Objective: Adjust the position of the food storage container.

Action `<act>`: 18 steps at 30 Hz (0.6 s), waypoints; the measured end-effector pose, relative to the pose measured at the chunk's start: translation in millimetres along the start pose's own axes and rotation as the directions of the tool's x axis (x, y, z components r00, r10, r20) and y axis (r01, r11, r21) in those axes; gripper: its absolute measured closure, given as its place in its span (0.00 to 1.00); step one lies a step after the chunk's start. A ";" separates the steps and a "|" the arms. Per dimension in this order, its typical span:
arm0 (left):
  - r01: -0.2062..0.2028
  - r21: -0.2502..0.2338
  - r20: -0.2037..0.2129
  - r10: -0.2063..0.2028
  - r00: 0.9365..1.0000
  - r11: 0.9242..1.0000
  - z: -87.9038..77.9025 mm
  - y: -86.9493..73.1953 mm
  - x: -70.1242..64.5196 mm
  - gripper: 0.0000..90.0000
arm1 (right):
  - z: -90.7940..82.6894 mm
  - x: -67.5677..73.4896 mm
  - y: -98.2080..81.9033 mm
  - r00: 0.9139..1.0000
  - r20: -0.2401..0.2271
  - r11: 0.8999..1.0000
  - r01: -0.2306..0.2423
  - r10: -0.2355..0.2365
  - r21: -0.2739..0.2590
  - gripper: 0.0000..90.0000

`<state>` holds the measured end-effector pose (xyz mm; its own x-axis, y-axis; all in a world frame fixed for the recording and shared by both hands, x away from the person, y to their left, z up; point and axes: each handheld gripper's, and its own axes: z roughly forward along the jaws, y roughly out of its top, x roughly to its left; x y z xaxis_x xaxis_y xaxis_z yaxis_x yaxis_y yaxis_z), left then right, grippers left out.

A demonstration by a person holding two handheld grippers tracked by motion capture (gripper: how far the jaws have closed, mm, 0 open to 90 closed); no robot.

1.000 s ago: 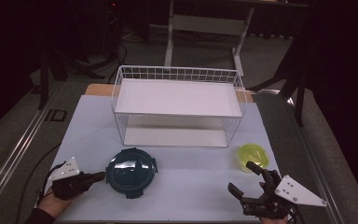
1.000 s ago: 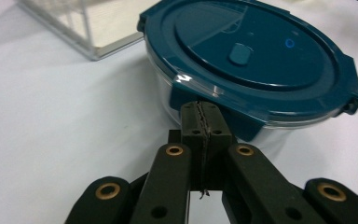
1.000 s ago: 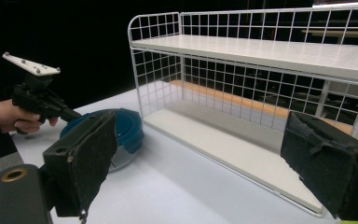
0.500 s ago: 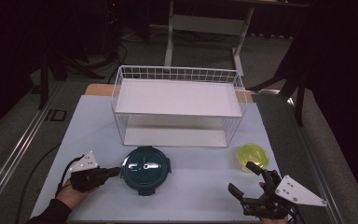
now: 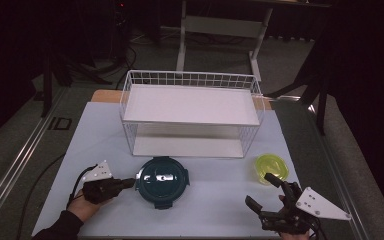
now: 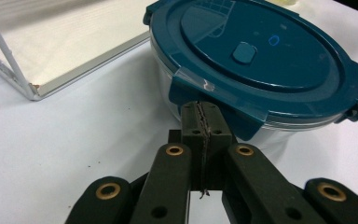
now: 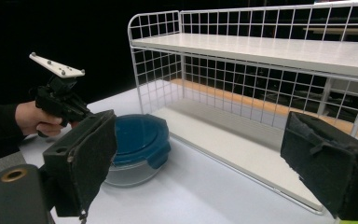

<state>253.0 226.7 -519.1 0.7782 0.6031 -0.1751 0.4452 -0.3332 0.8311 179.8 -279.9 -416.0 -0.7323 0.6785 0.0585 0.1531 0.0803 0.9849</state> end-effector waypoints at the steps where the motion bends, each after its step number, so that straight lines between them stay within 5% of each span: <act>1: -0.001 0.002 -0.002 0.001 1.000 1.000 0.1 0.4 -0.2 1.00 | 0.4 -0.2 -0.4 1.000 0.000 1.000 0.002 -0.002 0.001 0.11; 18: -0.029 0.011 0.053 0.028 0.998 1.000 33.2 20.9 -17.9 1.00 | 2.0 -1.3 -3.7 1.000 -0.003 1.000 0.003 -0.003 0.011 0.11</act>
<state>263.1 184.8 -516.2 0.8127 0.5545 -0.1791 0.4276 -0.3586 0.8298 181.4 -279.7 -420.0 -0.7344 0.6764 0.0555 0.1581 0.0909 0.9832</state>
